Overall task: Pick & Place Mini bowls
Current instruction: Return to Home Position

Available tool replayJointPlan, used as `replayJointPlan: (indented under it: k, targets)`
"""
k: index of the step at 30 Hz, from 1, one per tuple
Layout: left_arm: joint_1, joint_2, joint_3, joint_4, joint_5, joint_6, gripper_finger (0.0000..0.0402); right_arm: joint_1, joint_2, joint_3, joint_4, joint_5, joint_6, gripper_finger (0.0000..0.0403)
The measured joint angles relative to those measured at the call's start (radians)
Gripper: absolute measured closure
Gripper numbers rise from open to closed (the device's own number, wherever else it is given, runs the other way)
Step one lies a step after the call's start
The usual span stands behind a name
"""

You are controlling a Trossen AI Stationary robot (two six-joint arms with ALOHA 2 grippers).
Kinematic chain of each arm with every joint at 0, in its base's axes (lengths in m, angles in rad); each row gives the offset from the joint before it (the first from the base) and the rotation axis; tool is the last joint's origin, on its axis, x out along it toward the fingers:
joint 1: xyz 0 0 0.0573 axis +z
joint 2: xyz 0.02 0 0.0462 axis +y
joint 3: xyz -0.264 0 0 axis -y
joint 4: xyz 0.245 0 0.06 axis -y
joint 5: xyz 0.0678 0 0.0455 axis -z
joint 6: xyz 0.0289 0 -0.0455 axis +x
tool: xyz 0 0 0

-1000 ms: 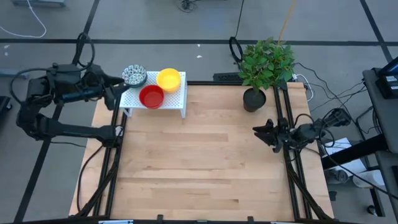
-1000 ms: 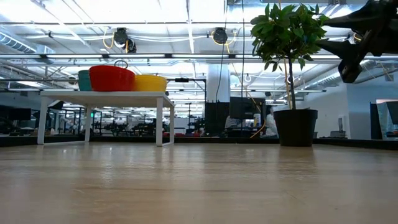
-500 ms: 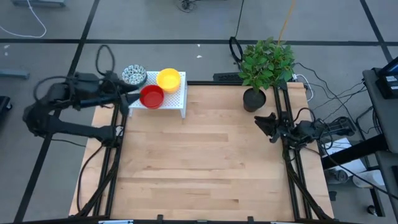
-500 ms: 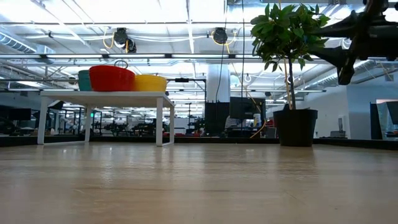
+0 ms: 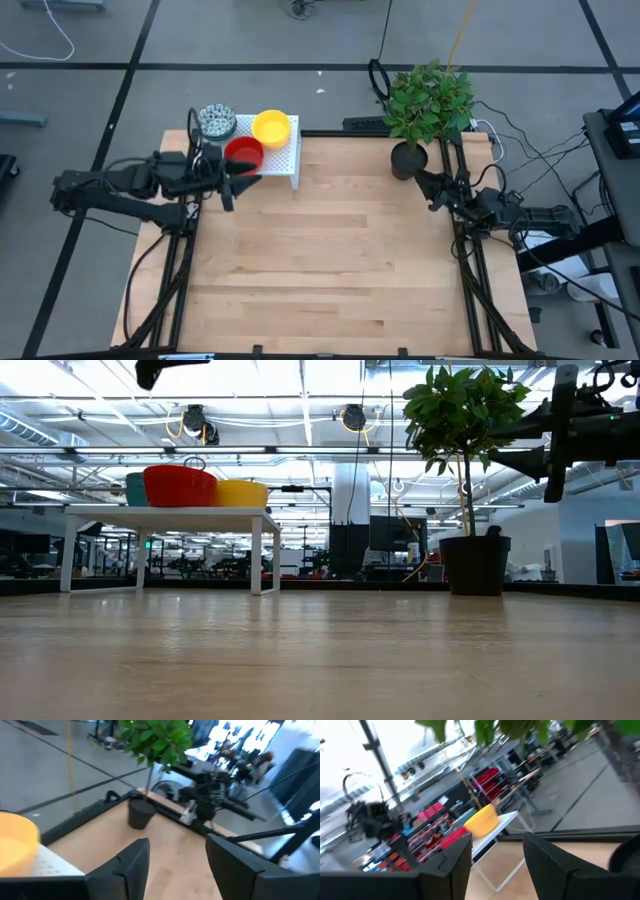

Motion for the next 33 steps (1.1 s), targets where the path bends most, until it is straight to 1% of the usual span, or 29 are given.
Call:
replayJointPlan:
  k: [2, 4, 6, 10, 14, 18, 24, 27, 30, 33]
  targets:
    - [-0.021, -0.028, -0.070, 0.069, -0.004, -0.026, 0.0204, -0.028, 0.000, 0.000, 0.000, 0.000, 0.000, 0.0238]
    - [-0.047, -0.054, -0.129, 0.123, -0.040, -0.038, 0.0204, -0.050, 0.000, 0.000, 0.000, 0.000, 0.000, 0.0238]
    - [-0.075, -0.076, -0.177, 0.150, -0.103, -0.048, 0.0204, -0.068, 0.000, 0.000, 0.000, 0.000, 0.000, 0.0238]
    - [-0.125, -0.133, -0.244, 0.188, -0.259, -0.054, 0.0204, -0.099, 0.000, 0.000, 0.000, 0.000, 0.000, 0.0238]
    - [-0.151, -0.192, -0.296, 0.183, -0.338, -0.049, 0.0204, -0.130, 0.000, 0.000, 0.000, 0.000, 0.000, 0.0238]
    - [-0.154, -0.289, -0.337, 0.165, -0.343, -0.024, 0.0204, -0.161, 0.000, 0.000, 0.000, 0.000, 0.000, 0.0238]
    - [-0.153, -0.464, -0.347, 0.027, -0.340, -0.022, 0.0203, -0.192, 0.001, 0.000, 0.000, 0.000, 0.000, 0.0238]
    - [-0.153, -0.536, -0.347, -0.012, -0.324, 0.001, 0.0204, -0.199, 0.001, 0.000, 0.000, 0.000, 0.000, 0.0238]
    - [-0.153, -0.576, -0.347, -0.030, -0.310, 0.023, 0.0204, -0.204, 0.001, 0.000, 0.000, 0.000, 0.000, 0.0238]
    - [-0.153, -0.577, -0.358, -0.039, -0.269, 0.023, 0.0204, -0.204, 0.001, 0.000, 0.000, 0.000, 0.000, 0.0238]
